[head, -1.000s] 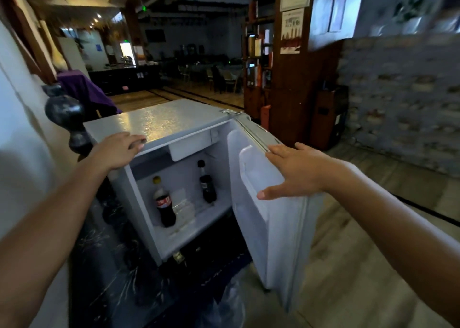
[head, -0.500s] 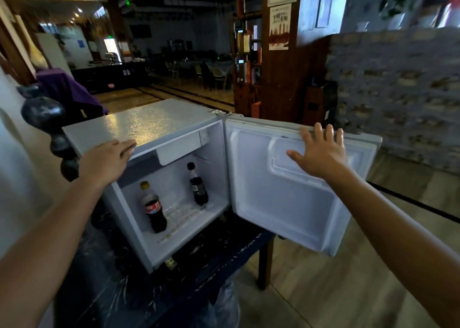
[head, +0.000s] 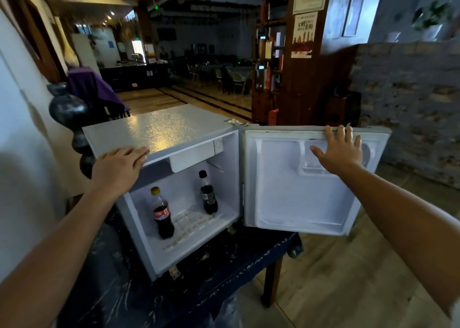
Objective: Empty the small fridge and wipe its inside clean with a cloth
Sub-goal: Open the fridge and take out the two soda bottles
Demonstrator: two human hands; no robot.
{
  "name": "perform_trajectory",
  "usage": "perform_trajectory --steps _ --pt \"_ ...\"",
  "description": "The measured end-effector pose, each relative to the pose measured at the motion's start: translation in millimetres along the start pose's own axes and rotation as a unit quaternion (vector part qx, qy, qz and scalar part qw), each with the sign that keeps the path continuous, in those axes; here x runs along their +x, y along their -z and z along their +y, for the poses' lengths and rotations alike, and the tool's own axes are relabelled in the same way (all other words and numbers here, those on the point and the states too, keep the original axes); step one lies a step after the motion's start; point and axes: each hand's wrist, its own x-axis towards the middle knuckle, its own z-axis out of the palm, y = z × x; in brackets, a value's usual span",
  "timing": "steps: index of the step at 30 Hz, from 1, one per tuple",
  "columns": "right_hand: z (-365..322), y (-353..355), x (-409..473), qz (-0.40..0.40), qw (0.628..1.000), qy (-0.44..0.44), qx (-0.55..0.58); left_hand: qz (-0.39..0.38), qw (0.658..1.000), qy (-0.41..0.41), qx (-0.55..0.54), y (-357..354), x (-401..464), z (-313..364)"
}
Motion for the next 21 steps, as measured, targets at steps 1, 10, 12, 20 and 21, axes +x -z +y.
perform_trajectory --steps 1,10,12,20,21 --pt "0 -3 3 0.002 1.0 0.003 0.001 0.005 1.0 -0.005 0.0 0 0 0" --pt "-26 -17 14 0.083 0.995 0.028 0.036 0.085 0.996 -0.022 -0.025 -13 -9 -13" --pt "-31 -7 4 0.128 0.988 0.032 0.076 0.15 0.986 -0.061 -0.039 -14 -19 0" --pt "-114 -37 -101 0.218 0.911 0.275 0.218 0.184 0.978 -0.068 -0.077 -53 -104 70" --pt "-128 -51 -112 0.209 0.898 0.313 0.229 0.173 0.981 -0.049 -0.072 -67 -113 77"
